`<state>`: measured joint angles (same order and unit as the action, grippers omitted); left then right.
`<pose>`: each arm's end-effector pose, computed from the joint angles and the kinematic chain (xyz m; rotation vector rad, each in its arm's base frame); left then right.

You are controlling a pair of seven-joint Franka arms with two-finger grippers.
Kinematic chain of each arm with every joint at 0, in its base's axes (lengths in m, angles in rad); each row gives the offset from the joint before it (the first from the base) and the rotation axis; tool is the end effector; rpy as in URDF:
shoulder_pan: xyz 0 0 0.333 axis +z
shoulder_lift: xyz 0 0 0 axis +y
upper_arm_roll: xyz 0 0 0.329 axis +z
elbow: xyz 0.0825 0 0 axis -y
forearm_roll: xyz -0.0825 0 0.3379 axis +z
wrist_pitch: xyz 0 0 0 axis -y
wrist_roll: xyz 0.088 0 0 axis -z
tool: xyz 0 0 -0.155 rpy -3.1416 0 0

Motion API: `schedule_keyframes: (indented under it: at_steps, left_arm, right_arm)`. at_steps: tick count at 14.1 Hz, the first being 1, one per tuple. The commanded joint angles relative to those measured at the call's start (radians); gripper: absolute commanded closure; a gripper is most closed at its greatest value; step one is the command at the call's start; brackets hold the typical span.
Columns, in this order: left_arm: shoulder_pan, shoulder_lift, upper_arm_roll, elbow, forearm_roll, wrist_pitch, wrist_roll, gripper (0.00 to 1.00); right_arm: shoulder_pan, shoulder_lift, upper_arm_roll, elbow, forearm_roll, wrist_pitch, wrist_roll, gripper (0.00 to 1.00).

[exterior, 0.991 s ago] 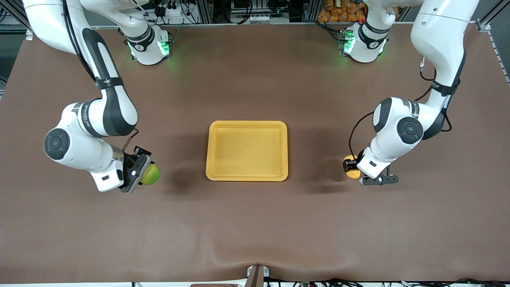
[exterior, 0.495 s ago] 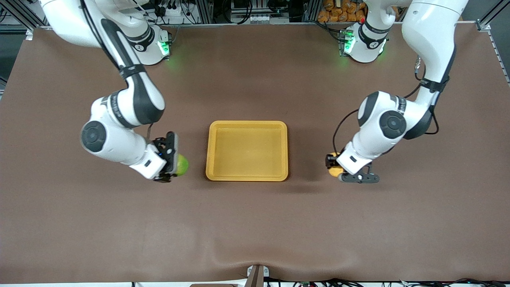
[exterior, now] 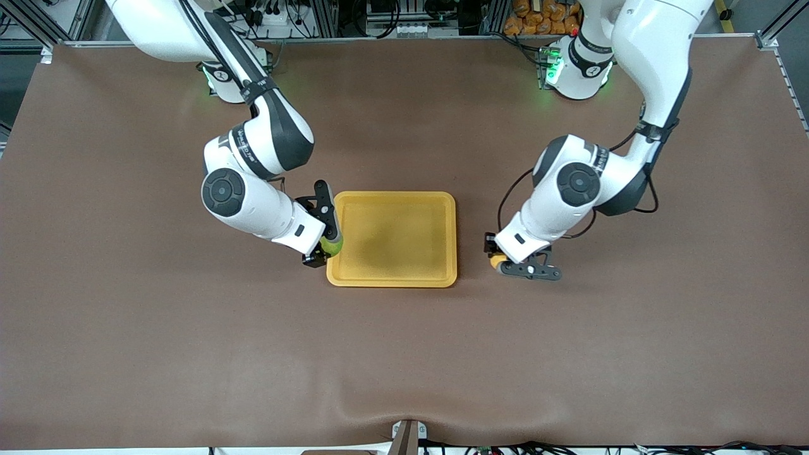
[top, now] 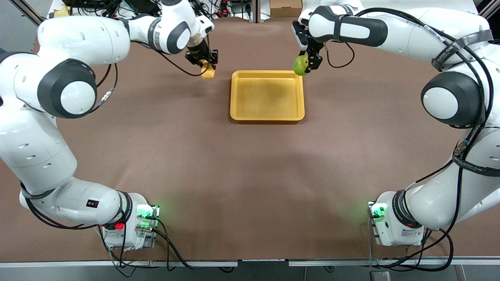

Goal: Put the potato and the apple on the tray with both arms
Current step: 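Carry the apple with the right gripper while the left gripper carries potato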

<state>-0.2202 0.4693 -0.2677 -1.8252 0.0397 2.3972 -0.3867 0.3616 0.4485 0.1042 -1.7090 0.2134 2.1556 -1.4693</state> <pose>0.5668 -0.2847 0.2913 3.0045 -0.1413 0.1065 0.5606 0.2941 0.3238 -1.8209 -2.3101 -0.1567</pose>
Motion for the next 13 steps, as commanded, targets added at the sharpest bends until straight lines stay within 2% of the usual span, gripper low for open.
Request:
schedule_keyframes:
  at_steps: [1, 7, 11, 13]
  left_arm:
    - [-0.050, 0.028, 0.007, 0.036, 0.005, -0.018, -0.049, 1.00]
    - [-0.152, 0.086, 0.013, 0.096, 0.006, -0.018, -0.185, 1.00]
    - [-0.202, 0.146, 0.015, 0.148, 0.068, -0.018, -0.286, 1.00]
    - [-0.212, 0.172, 0.015, 0.173, 0.097, -0.018, -0.340, 1.00]
  right_arm:
    - [0.006, -0.034, -0.005, -0.087, -0.002, 0.090, 0.003, 1.00]
    - [0.037, -0.080, -0.005, -0.182, -0.002, 0.138, 0.124, 1.00]
    - [0.066, -0.076, 0.000, -0.279, 0.001, 0.315, 0.136, 1.00]
    - [0.086, -0.070, 0.000, -0.290, 0.001, 0.342, 0.136, 1.00]
